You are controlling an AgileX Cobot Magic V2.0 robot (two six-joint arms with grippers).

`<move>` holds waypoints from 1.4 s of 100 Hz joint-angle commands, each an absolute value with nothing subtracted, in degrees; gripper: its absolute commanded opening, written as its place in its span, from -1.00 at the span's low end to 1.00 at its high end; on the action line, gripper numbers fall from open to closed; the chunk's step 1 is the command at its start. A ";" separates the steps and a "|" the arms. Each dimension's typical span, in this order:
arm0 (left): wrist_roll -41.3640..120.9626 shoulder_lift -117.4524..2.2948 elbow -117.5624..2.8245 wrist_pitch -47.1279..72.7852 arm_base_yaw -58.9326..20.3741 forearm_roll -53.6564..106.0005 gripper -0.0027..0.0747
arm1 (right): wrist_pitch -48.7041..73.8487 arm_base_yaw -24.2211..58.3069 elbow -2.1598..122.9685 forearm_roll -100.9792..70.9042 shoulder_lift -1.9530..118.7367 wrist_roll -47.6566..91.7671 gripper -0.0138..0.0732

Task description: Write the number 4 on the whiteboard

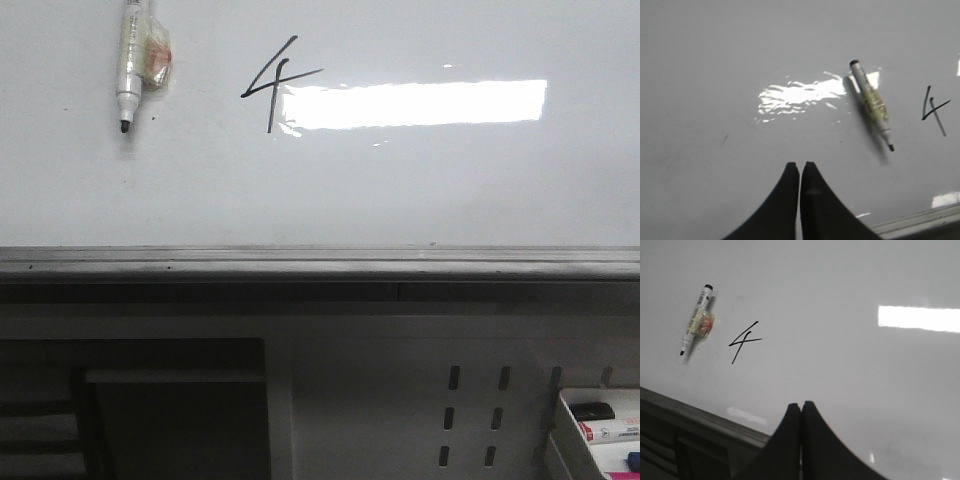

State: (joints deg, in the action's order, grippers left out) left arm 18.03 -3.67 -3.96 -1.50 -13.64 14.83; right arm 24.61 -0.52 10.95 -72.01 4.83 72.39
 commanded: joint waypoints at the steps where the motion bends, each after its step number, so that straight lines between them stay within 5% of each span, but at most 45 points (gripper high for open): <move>1: 10.07 -2.31 -4.25 -3.89 -10.01 7.45 -0.98 | 22.82 -0.83 12.45 -73.85 5.49 72.94 -0.83; 140: 4.12 1.83 1.46 -4.76 -10.14 1.96 -0.98 | 17.79 -0.83 12.45 -69.29 5.49 71.71 -0.83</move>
State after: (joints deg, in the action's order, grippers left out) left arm 4.71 0.29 -0.18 0.00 -9.68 1.48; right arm 23.10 -0.52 10.95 -71.37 4.83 72.39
